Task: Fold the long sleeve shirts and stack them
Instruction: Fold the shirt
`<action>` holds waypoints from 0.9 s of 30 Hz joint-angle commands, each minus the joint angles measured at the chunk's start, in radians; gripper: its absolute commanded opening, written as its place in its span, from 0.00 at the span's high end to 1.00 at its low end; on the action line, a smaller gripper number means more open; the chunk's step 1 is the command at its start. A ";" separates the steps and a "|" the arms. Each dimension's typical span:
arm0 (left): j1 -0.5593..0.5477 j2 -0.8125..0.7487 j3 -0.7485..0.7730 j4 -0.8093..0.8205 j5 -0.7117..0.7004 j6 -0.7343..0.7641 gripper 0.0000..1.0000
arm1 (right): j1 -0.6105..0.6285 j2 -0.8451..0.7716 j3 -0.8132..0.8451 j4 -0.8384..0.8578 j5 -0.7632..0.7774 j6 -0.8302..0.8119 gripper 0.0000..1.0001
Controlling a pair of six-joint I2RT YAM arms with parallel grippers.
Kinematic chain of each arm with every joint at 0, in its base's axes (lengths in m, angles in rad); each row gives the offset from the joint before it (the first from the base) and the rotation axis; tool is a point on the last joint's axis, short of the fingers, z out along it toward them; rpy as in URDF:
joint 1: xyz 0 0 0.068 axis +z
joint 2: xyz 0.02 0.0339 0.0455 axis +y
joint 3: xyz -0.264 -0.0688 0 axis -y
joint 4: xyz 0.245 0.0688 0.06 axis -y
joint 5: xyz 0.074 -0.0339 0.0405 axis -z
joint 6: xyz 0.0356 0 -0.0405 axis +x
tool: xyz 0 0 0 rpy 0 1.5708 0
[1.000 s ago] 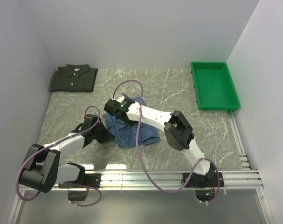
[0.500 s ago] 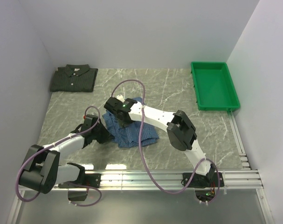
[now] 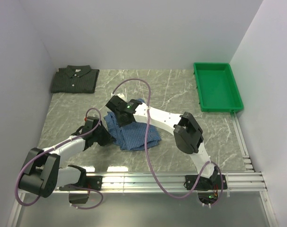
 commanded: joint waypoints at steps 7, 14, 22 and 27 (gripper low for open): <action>-0.001 -0.019 -0.016 -0.007 -0.014 -0.004 0.98 | 0.006 -0.024 -0.041 0.057 0.007 0.032 0.55; -0.001 -0.014 -0.033 0.023 0.012 -0.024 0.98 | 0.024 0.026 -0.035 0.054 0.063 0.061 0.45; 0.000 -0.002 -0.047 0.048 0.023 -0.038 0.99 | 0.027 0.046 -0.044 0.066 0.112 0.070 0.70; -0.001 -0.010 -0.047 0.034 0.017 -0.028 0.99 | 0.027 -0.026 -0.067 0.092 0.123 0.055 1.00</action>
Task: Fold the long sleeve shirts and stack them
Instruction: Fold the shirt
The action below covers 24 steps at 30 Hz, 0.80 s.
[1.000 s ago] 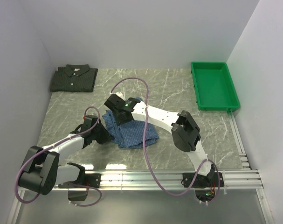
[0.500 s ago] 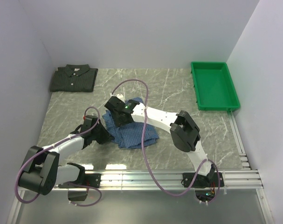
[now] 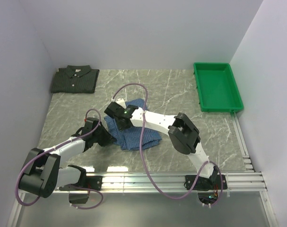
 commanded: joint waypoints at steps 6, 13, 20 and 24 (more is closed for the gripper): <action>-0.001 -0.017 -0.011 -0.032 -0.012 0.011 0.99 | 0.005 -0.111 0.016 0.027 0.059 -0.011 1.00; -0.001 -0.016 -0.012 -0.035 -0.012 0.014 0.99 | 0.005 -0.106 0.024 0.041 0.036 -0.013 1.00; -0.001 -0.003 -0.012 -0.029 -0.008 0.017 0.98 | 0.027 -0.100 -0.001 0.076 -0.008 -0.010 1.00; -0.001 -0.006 -0.012 -0.031 -0.012 0.016 0.99 | 0.037 -0.117 -0.012 0.098 -0.010 -0.020 1.00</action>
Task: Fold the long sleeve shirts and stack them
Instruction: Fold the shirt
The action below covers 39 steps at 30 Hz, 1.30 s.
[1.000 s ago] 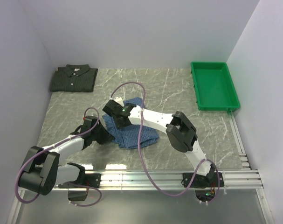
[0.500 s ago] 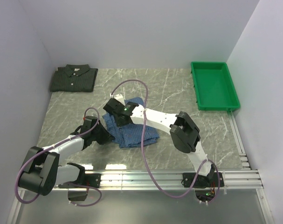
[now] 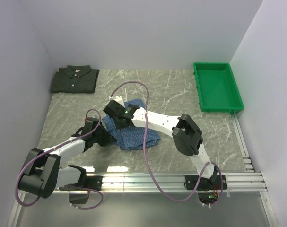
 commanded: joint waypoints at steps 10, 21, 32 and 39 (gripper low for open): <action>-0.001 -0.030 0.006 -0.085 -0.043 0.017 0.99 | 0.027 -0.149 -0.115 0.123 0.058 -0.025 1.00; 0.000 -0.021 0.014 -0.090 -0.049 0.020 0.99 | 0.028 -0.158 -0.085 0.145 0.010 -0.045 1.00; -0.001 -0.016 0.012 -0.085 -0.047 0.016 0.99 | 0.047 -0.094 -0.100 0.179 -0.065 -0.047 1.00; -0.001 -0.085 0.018 -0.133 -0.072 0.003 0.91 | 0.045 -0.066 -0.065 0.171 -0.079 -0.043 0.65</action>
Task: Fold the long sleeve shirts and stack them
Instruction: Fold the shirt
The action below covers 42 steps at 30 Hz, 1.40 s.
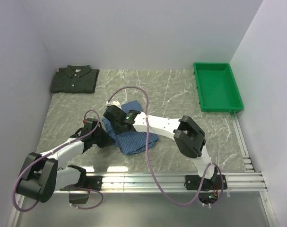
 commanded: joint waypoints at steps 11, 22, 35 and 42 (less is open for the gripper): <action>-0.001 -0.260 0.163 -0.338 -0.139 0.012 0.43 | -0.103 -0.296 -0.142 0.059 -0.044 0.024 0.46; -0.138 -0.237 0.316 -0.233 -0.067 -0.096 0.36 | -0.381 -0.655 -0.723 0.446 -0.544 0.128 0.48; -0.247 0.086 0.140 -0.013 -0.096 -0.147 0.78 | -0.473 -0.543 -1.045 0.730 -0.800 0.224 0.52; -0.178 0.117 0.045 0.013 -0.065 -0.141 0.81 | -0.490 -0.534 -1.077 0.695 -0.766 0.216 0.54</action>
